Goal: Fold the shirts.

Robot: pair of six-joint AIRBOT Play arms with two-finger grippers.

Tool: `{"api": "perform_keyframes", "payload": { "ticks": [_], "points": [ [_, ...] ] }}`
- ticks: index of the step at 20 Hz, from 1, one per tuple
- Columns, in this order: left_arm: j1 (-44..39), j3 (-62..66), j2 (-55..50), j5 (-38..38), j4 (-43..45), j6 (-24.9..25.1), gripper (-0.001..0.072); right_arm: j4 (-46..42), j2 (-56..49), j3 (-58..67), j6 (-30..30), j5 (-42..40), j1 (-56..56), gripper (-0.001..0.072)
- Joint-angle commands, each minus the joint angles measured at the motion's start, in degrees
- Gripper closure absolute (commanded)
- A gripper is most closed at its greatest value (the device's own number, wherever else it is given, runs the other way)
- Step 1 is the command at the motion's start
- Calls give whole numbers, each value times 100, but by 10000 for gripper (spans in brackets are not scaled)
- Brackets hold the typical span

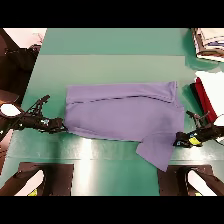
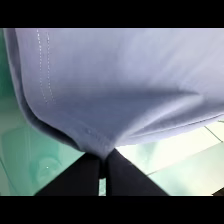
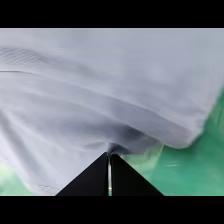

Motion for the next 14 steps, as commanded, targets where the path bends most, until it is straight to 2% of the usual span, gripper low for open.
{"api": "perform_keyframes", "payload": {
  "ticks": [1, 4, 7, 10, 14],
  "points": [
    [2, 7, 7, -354, 116, 11, 679, -42, 7, 450, 26, 369, 330, 697],
    [2, 144, 262, -369, 164, -11, 679, -20, 4, 1075, 63, 667, 516, 697],
    [2, 769, 278, -476, 136, -11, 679, -28, -2, 2009, 140, 234, 817, 697],
    [2, 1276, 227, -4, 136, -11, 678, -28, -470, 3014, 157, -48, 925, 697],
    [2, 1967, -516, 662, 105, -15, 678, -26, -1600, 4236, 155, -146, 925, 697]
  ]
}}
